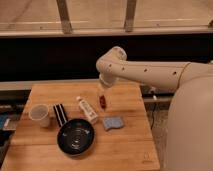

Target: Push the ceramic bowl across the table

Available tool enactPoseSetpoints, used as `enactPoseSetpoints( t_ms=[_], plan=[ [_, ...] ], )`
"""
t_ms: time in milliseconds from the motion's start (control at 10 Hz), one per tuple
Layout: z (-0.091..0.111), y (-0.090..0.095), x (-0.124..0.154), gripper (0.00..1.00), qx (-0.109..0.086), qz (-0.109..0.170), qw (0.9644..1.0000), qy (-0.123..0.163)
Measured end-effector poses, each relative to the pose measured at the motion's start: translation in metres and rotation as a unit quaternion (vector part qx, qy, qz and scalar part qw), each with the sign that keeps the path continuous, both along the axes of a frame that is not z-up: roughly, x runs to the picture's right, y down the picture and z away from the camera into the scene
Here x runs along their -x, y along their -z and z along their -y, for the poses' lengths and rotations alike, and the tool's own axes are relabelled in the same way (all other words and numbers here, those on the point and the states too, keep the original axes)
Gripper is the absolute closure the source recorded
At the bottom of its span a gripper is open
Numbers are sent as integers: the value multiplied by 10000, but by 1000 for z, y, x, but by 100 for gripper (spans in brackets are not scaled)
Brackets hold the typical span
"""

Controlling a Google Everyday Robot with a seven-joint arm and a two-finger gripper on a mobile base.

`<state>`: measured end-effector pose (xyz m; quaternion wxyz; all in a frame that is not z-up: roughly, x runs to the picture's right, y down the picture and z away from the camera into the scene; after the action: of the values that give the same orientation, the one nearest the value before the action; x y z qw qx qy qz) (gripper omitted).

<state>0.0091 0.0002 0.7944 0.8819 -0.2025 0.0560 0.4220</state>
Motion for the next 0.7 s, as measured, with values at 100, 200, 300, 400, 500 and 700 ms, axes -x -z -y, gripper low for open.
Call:
enactPoseSetpoints(
  t_ms=[100, 200, 300, 400, 500, 700],
  plan=[
    [0, 0, 0, 62, 0, 0, 10000, 0],
    [-1, 0, 0, 74, 8, -4, 10000, 8],
    [-1, 0, 0, 82, 17, -10, 10000, 10],
    [-7, -1, -2, 94, 115, -71, 9999, -25],
    [-16, -4, -7, 99, 223, -131, 9997, -54],
    [-72, -15, -44, 100, 702, -489, 9962, -143]
  ],
)
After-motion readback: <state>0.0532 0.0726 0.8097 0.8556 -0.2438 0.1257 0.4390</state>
